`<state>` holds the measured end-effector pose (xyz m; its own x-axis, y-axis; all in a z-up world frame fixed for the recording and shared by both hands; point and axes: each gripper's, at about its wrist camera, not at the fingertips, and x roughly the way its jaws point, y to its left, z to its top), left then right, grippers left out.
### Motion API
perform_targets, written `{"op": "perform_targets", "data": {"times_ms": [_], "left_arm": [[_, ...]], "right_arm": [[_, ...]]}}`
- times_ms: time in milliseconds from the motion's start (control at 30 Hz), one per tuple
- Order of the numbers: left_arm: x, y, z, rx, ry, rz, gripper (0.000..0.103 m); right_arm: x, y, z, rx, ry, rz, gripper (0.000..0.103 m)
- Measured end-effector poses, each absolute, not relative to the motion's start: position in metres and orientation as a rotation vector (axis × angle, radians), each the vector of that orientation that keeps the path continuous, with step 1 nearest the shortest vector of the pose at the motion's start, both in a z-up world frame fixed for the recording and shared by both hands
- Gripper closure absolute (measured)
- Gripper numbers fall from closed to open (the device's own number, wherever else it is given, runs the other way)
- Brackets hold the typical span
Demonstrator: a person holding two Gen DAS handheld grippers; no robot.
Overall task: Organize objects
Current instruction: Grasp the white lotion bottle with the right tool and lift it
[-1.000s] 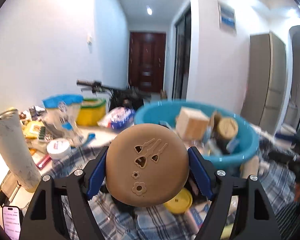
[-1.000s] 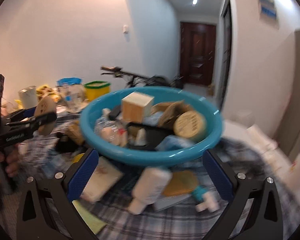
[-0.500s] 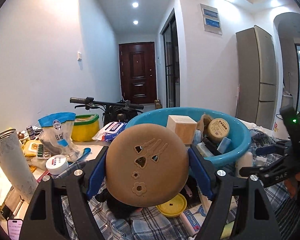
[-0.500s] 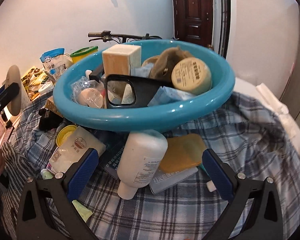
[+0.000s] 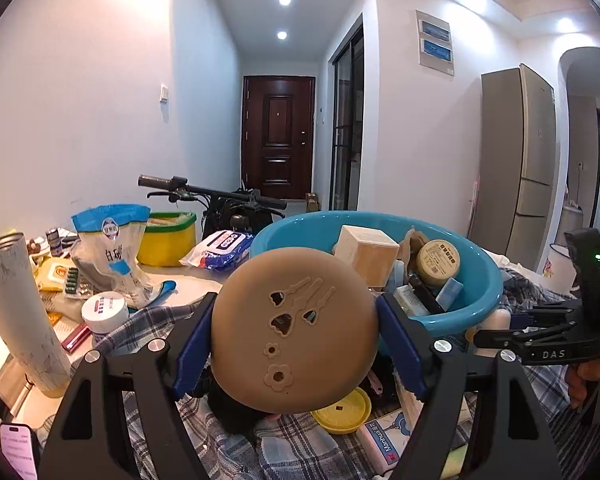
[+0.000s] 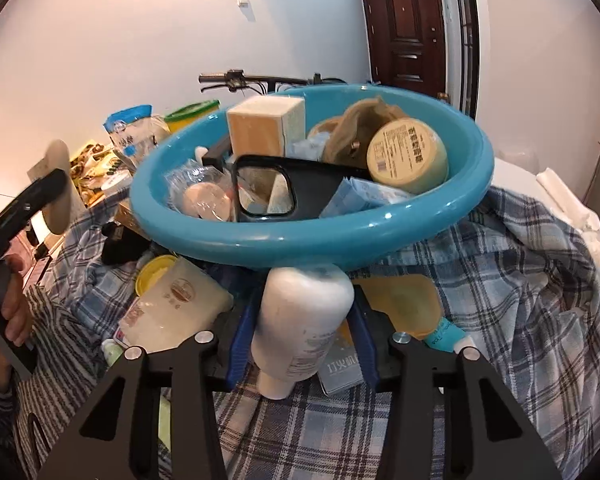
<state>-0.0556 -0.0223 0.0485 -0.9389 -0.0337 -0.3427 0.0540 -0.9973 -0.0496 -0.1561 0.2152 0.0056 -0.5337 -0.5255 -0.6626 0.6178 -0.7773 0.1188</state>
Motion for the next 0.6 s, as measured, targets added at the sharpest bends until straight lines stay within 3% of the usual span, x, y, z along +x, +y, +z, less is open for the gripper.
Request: {"op": "perform_targets", "data": {"times_ms": [367, 600], "left_arm": [[-0.054, -0.02, 0.048, 0.522, 0.091, -3.057, 0.023], [-0.055, -0.02, 0.048, 0.526, 0.087, -3.052, 0.023]], "right_arm": [[-0.109, 0.231, 0.038, 0.719, 0.252, -2.359, 0.062], [-0.083, 0.223, 0.095, 0.524, 0.283, -2.389, 0.062]]}}
